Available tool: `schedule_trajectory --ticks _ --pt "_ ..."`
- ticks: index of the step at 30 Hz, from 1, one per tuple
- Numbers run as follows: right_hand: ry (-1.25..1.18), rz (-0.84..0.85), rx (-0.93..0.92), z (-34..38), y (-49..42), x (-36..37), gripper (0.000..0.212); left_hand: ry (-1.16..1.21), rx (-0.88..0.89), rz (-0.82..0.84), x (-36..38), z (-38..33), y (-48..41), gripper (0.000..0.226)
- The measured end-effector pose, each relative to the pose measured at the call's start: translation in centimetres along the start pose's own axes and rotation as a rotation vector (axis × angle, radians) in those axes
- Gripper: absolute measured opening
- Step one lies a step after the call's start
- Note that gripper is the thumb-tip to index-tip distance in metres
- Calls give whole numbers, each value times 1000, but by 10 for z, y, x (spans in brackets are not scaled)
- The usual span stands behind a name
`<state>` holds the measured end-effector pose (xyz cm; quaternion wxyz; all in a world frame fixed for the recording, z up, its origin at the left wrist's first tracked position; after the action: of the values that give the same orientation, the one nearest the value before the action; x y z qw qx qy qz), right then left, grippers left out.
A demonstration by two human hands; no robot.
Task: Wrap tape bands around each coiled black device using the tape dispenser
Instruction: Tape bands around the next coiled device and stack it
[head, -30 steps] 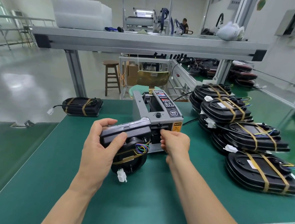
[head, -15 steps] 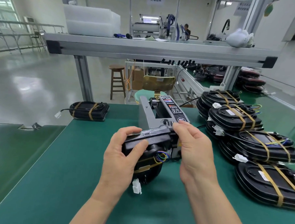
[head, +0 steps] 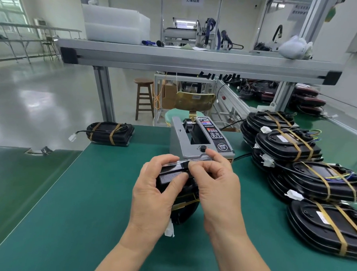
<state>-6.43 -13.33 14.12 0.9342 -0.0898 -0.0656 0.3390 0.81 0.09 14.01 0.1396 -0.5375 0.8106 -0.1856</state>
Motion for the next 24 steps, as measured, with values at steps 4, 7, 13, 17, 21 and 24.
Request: schedule_trajectory --ticks 4,7,13,17,21,24 --pt "2 9 8 -3 -2 1 10 3 9 0 0 0 0 25" --pt "4 10 6 -2 -3 1 9 -8 17 -7 -2 -1 0 27" --pt "-28 29 7 -4 -5 2 15 -13 27 -1 -2 -2 -1 29" --pt "-8 34 8 -2 -5 4 8 2 31 0 -3 -2 -1 26" --pt "13 32 -12 -2 -5 4 7 1 40 -13 -4 -3 -1 24" --pt "21 32 -22 -4 -7 4 17 -12 45 -20 -5 -4 -1 22"
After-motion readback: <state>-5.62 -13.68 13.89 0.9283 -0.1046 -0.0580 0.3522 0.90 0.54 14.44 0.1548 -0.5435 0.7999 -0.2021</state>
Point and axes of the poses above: each hand's wrist, its own y-axis away from the middle knuckle, its own x-axis out of the palm, z = x × y, the point moved 9 cm from there along -y, towards the middle knuckle, and after that the axes turned 2 degrees about z, right-handed, at the moved point
